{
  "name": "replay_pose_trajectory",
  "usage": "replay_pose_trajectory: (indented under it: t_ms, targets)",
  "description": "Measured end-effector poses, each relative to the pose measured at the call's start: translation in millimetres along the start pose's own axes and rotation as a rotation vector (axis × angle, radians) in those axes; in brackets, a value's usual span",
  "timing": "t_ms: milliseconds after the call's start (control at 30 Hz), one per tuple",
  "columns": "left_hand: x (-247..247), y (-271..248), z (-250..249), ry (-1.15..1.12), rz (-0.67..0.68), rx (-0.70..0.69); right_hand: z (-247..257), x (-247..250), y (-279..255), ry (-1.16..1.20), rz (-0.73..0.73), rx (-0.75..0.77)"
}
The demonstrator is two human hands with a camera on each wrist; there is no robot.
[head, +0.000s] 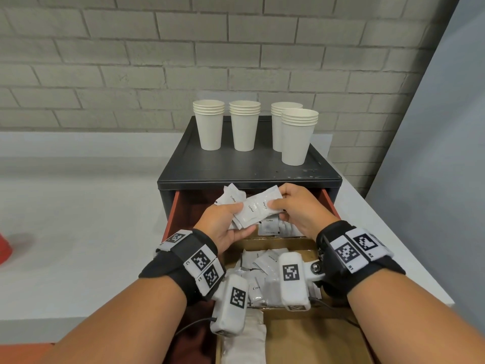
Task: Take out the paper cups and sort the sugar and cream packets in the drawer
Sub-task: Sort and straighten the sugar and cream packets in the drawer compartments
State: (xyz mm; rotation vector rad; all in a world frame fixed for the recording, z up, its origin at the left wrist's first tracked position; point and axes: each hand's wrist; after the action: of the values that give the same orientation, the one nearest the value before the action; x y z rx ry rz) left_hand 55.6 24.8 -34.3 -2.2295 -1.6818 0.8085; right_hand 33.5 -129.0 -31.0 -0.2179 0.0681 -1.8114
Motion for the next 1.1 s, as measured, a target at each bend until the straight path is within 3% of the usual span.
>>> replay_pose_trajectory:
  t_ms: [133,333,533,700,833,933,1033,1100]
  targets:
    - [0.3,3.0,0.5,-0.002,-0.022,-0.023,-0.9,-5.6,-5.0,-0.173,0.174,-0.015]
    - [1.1,3.1,0.6,-0.020,-0.020,-0.033,1.9,-6.1,-8.8,-0.360,0.275,-0.074]
    - [-1.1,0.7,-1.4,-0.060,-0.018,-0.035,12.3,3.6,-8.5,0.159,0.121,-0.218]
    - [0.1,4.8,-0.2,-0.062,0.006,-0.039,8.3,-6.5,-2.1,0.105,-0.120,-0.323]
    - [-0.4,4.1,0.9,-0.081,0.039,-0.051,9.6,-16.3,-7.9,0.326,-0.096,-0.390]
    - [0.9,5.7,3.0,-0.063,0.071,-0.069,6.8,-18.5,-12.0,0.450,0.076,-0.365]
    - [1.7,5.6,5.2,-0.025,0.093,-0.087,5.1,-21.6,-15.6,0.382,0.164,-0.345]
    - [0.9,3.7,5.8,0.015,0.107,-0.090,2.3,-24.3,-13.9,0.276,0.134,-0.275]
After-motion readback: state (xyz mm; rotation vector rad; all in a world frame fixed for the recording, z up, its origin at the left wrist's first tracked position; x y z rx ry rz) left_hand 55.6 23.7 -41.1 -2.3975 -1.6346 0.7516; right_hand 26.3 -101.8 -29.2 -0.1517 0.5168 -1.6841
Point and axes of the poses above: each hand's wrist, its own y-axis towards the middle knuckle, its own x-axis out of the back of the hand, z = x × y, and after that the axes turned 10 degrees about y, right-handed
